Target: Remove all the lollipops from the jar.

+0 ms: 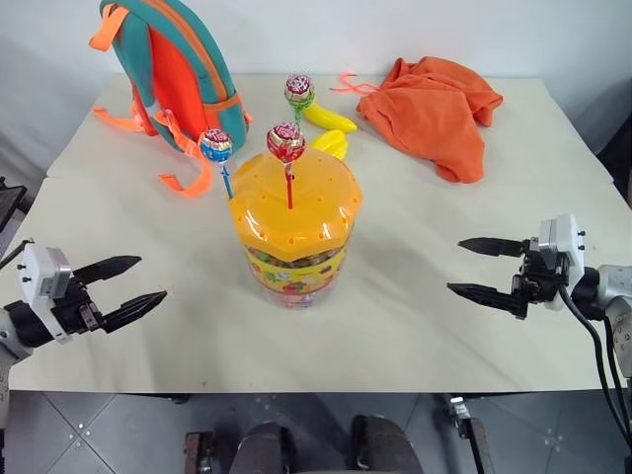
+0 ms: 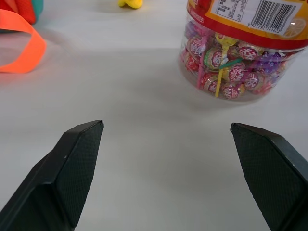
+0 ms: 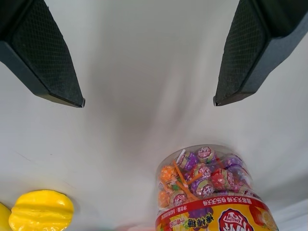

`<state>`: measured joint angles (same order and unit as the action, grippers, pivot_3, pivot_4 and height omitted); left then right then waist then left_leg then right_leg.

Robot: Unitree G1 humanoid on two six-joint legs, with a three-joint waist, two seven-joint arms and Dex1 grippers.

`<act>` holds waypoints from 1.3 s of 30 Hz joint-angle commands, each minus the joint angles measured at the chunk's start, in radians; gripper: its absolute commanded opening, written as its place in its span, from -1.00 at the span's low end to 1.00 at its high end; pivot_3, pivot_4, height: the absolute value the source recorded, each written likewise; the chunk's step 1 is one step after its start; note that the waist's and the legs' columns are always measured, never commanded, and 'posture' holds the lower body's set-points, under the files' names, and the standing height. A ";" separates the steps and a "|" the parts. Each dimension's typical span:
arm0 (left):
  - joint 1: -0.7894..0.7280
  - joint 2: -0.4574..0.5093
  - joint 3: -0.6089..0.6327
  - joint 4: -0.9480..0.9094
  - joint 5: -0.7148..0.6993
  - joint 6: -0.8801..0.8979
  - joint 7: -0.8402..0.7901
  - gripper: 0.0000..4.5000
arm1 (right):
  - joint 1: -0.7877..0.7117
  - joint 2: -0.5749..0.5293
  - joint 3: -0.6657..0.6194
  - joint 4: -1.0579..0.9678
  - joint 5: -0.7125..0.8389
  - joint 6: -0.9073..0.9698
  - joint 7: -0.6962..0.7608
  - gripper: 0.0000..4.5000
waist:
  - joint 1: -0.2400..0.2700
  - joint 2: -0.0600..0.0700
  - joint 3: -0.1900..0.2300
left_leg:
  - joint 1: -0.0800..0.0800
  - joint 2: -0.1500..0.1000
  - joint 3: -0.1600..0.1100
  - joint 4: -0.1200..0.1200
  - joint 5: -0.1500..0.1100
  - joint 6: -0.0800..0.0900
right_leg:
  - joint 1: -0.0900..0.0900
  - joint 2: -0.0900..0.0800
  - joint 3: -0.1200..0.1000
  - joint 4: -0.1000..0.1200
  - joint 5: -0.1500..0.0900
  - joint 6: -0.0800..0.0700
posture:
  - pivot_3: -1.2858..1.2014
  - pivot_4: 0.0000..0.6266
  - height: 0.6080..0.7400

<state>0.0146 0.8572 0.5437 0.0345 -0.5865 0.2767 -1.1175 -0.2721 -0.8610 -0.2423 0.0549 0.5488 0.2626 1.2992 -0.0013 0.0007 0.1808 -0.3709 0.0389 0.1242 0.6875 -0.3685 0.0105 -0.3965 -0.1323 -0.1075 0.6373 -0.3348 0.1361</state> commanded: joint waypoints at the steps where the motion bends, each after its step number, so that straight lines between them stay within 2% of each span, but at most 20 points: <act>1: 0.018 0.018 0.036 -0.030 -0.015 0.001 -0.011 1.00 | -0.018 -0.001 -0.031 -0.008 0.013 -0.020 -0.005 0.99 | -0.001 0.000 0.000 | 0.000 0.000 0.000 0.000 0.000 0.000 | 0.000 0.000 0.000 0.000 0.000 0.000 | 0.03 -0.52 1.00; 10: -0.010 0.028 0.072 -0.091 -0.056 0.111 0.073 1.00 | -0.019 -0.006 -0.040 -0.053 0.038 0.003 -0.015 0.99 | 0.000 0.000 0.000 | 0.000 0.000 -0.004 0.002 0.000 0.000 | 0.001 0.000 -0.001 0.000 0.000 0.000 | 0.03 -0.52 1.00; 13: -0.034 0.075 0.078 -0.128 -0.101 0.184 0.050 1.00 | -0.031 -0.013 -0.049 -0.096 0.066 0.024 -0.024 0.99 | 0.000 0.000 0.000 | -0.001 0.000 -0.004 0.002 -0.001 0.000 | 0.002 0.000 -0.001 0.000 0.000 0.000 | 0.03 -0.52 1.00; 16: -0.153 0.132 0.037 -0.154 -0.121 0.185 0.020 1.00 | -0.058 -0.034 -0.060 -0.155 0.116 0.088 -0.038 0.99 | 0.005 -0.001 0.000 | -0.002 0.000 -0.004 0.004 -0.001 0.000 | 0.002 0.000 -0.003 0.001 0.000 0.000 | 0.03 -0.52 1.00; 20: -0.357 0.148 -0.064 -0.151 -0.133 0.203 0.022 1.00 | -0.123 -0.042 -0.089 -0.197 0.198 0.167 -0.064 0.99 | 0.007 -0.001 0.000 | -0.002 0.000 -0.005 0.008 -0.002 0.001 | 0.003 -0.001 -0.003 0.003 0.000 0.000 | 0.03 -0.52 1.00; 27: -0.647 0.065 -0.235 -0.105 -0.164 0.209 -0.042 1.00 | -0.164 -0.095 -0.124 -0.302 0.305 0.289 -0.068 0.99 | 0.002 -0.001 0.000 | -0.002 -0.001 -0.005 0.010 -0.003 0.002 | 0.003 0.000 -0.003 0.006 0.000 0.000 | 0.03 -0.52 1.00; 31: -0.712 0.008 -0.298 -0.077 -0.157 0.207 -0.089 1.00 | -0.151 -0.079 -0.154 -0.351 0.378 0.301 -0.043 0.99 | 0.001 -0.002 0.000 | -0.003 -0.001 -0.005 0.010 -0.003 0.002 | 0.003 0.000 -0.003 0.006 0.000 0.000 | 0.03 -0.52 1.00; 37: -0.760 -0.059 -0.330 -0.046 -0.172 0.200 -0.136 1.00 | -0.149 -0.051 -0.150 -0.422 0.401 0.290 -0.104 0.99 | 0.002 -0.002 0.001 | -0.003 -0.001 -0.006 0.011 -0.003 0.002 | 0.003 0.000 -0.003 0.006 0.000 0.000 | 0.03 -0.52 1.00; 39: -0.764 -0.055 -0.332 -0.035 -0.164 0.197 -0.165 0.74 | -0.149 -0.052 -0.145 -0.430 0.390 0.282 -0.110 1.00 | 0.002 -0.002 0.001 | -0.004 -0.001 -0.007 0.012 -0.003 0.002 | 0.002 0.000 -0.004 0.006 0.000 0.000 | 0.03 -0.52 1.00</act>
<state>-0.7343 0.7876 0.1932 0.0052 -0.7394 0.4844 -1.2610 -0.4155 -0.9111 -0.3645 -0.3472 0.9319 0.5661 1.1975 0.0010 -0.0017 0.1817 -0.3746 0.0375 0.1176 0.6992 -0.3720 0.0127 -0.3940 -0.1328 -0.1112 0.6428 -0.3348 0.1361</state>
